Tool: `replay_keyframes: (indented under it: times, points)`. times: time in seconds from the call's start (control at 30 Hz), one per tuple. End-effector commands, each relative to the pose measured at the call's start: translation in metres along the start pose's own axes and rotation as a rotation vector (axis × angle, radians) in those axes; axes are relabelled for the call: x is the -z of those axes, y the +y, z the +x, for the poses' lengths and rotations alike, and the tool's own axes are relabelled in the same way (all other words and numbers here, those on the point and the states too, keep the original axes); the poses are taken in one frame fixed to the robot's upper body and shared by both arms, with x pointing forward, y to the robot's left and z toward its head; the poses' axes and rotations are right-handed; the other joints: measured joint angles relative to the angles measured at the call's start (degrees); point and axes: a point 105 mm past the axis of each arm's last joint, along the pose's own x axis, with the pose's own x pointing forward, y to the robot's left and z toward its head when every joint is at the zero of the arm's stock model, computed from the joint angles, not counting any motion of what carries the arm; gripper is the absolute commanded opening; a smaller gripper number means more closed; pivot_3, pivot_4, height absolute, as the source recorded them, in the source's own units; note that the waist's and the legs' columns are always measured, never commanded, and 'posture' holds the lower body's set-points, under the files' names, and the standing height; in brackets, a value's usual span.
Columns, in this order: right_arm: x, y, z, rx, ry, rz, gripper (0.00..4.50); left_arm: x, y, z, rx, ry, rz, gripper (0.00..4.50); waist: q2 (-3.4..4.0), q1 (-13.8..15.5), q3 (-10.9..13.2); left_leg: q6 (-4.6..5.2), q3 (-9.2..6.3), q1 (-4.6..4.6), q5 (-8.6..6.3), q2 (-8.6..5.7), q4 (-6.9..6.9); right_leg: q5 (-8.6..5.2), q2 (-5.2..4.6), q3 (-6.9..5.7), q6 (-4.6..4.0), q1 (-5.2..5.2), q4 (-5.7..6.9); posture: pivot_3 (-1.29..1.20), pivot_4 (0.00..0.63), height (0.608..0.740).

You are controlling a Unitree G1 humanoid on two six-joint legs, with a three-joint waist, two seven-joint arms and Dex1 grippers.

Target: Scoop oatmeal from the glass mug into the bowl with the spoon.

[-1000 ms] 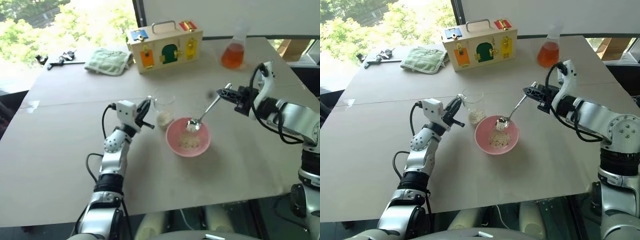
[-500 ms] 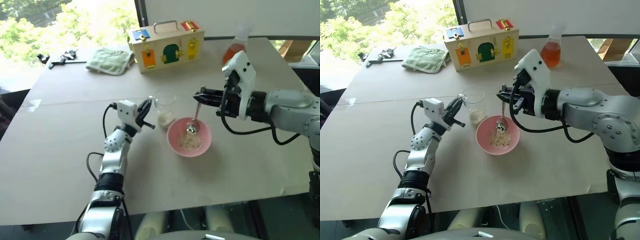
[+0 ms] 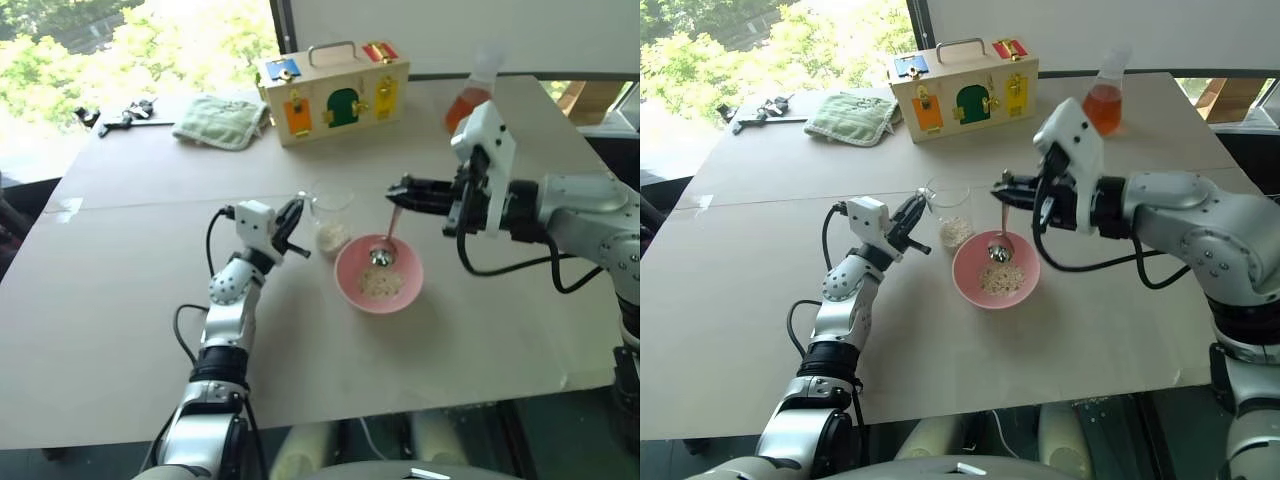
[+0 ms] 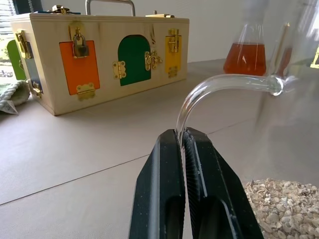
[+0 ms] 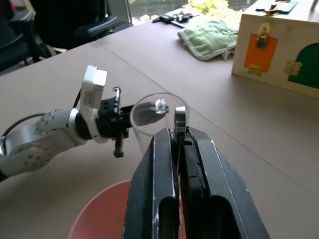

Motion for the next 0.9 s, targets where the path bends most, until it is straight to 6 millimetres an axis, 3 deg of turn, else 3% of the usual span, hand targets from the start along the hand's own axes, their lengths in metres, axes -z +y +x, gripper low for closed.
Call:
replay_keyframes:
  times: [0.03, 0.2, 0.47, 0.67, 0.77, 0.9]
  points:
    - [-0.062, -0.002, -0.002, 0.018, -0.241, 0.088, 0.0, 0.004, -0.004, -0.001, 0.013, 0.013, 0.014, 0.01, 0.02, -0.33, 0.0, 0.0, 0.02, 0.0, 0.0, 0.0, -0.02, 0.0, 0.01, 0.04, 0.0, -0.04, 0.03, 0.0, 0.15, 0.74]
    - [-0.079, -0.007, 0.013, 0.042, -0.327, 0.179, 0.0, 0.003, -0.004, -0.001, 0.01, 0.012, 0.019, 0.01, -0.05, -0.38, -0.05, 0.0, -0.06, -0.02, 0.0, 0.01, -0.11, -0.01, 0.0, 0.01, -0.01, -0.03, -0.07, 0.0, 0.15, 0.74]
    - [-0.036, 0.0, 0.044, 0.032, -0.187, 0.118, 0.0, 0.001, 0.001, -0.006, -0.018, 0.006, 0.027, 0.01, -0.04, -0.61, -0.07, 0.0, -0.03, -0.02, 0.0, -0.04, -0.06, 0.0, -0.02, -0.02, 0.0, -0.05, 0.02, 0.0, 0.15, 0.74]
    - [-0.024, 0.002, 0.058, 0.009, -0.196, 0.128, 0.0, 0.0, 0.003, -0.009, -0.03, 0.006, 0.03, 0.01, -0.04, -0.74, -0.06, -0.01, -0.02, -0.02, 0.01, -0.03, -0.04, 0.0, 0.0, -0.02, 0.0, -0.07, 0.05, 0.0, 0.15, 0.74]
    - [-0.031, 0.007, 0.06, -0.023, -0.229, 0.13, 0.85, -0.001, 0.006, -0.011, -0.04, 0.007, 0.035, 0.0, -0.03, -0.78, -0.06, -0.01, -0.02, -0.02, 0.01, -0.03, -0.03, 0.0, 0.0, -0.03, 0.0, -0.06, 0.04, 0.0, 0.15, 0.74]
    - [-0.043, 0.004, 0.056, -0.009, -0.288, 0.125, 2.71, -0.001, 0.011, -0.016, -0.055, 0.014, 0.043, 0.0, -0.03, -0.82, -0.06, -0.01, -0.03, -0.02, 0.01, -0.03, -0.03, 0.0, 0.01, -0.03, 0.0, -0.06, 0.05, 0.0, 0.15, 0.74]
